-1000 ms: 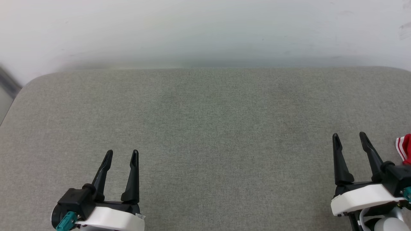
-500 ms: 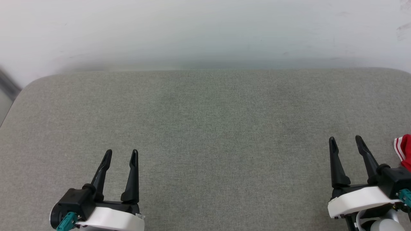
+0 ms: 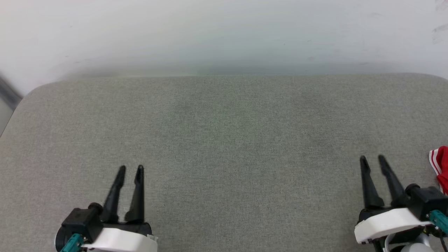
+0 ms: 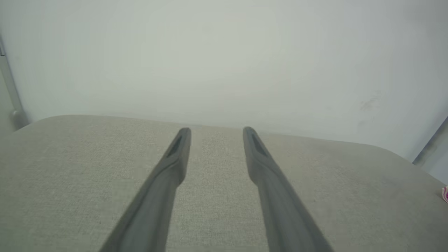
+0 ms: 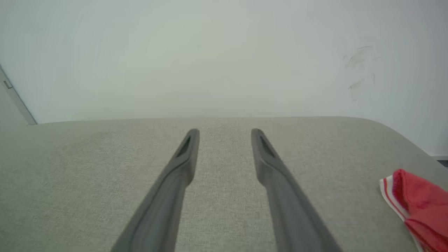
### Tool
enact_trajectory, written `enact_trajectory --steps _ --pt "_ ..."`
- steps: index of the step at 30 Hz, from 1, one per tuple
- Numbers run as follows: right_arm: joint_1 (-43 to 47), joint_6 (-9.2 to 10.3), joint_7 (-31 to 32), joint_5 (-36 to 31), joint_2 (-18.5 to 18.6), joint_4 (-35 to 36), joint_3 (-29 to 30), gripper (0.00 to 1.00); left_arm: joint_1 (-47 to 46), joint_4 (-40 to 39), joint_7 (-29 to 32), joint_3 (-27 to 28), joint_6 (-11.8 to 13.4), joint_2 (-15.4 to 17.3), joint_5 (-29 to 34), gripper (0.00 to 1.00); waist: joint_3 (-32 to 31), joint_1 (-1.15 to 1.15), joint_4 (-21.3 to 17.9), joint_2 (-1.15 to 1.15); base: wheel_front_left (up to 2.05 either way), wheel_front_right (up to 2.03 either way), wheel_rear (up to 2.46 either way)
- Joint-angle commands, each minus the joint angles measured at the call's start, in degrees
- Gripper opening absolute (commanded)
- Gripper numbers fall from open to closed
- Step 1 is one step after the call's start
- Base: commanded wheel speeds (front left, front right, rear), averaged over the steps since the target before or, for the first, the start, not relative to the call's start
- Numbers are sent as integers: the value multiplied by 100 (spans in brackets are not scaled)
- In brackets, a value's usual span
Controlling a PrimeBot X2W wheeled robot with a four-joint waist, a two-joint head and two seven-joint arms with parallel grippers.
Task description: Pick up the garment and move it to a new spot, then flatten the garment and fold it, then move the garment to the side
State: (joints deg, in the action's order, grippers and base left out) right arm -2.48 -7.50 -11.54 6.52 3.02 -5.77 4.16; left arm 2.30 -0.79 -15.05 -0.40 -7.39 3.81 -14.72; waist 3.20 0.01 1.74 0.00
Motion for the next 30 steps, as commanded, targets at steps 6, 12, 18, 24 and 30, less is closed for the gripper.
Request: enact_trajectory --steps 6,12,18,24,30 --pt "3 0 140 470 -2 -211 39 0 32 163 80 -9 10 -9 -455 0 -9 0 -6 0 0 0 0" --pt "-21 0 274 1162 -3 -247 47 0 -52 281 219 1 9 29 -1124 0 -24 0 -14 0 0 0 0" --pt "-48 0 398 1802 -4 -284 56 0 -134 400 347 11 3 56 -1736 0 -39 0 -23 0 0 0 0" --pt "-79 0 518 2400 -5 -327 69 0 -207 509 471 24 -2 77 -2307 0 -53 0 -31 0 0 0 0" --pt "-105 0 613 2863 -6 -363 82 0 -261 588 569 38 -4 90 -2745 0 -65 0 -38 0 0 0 0"
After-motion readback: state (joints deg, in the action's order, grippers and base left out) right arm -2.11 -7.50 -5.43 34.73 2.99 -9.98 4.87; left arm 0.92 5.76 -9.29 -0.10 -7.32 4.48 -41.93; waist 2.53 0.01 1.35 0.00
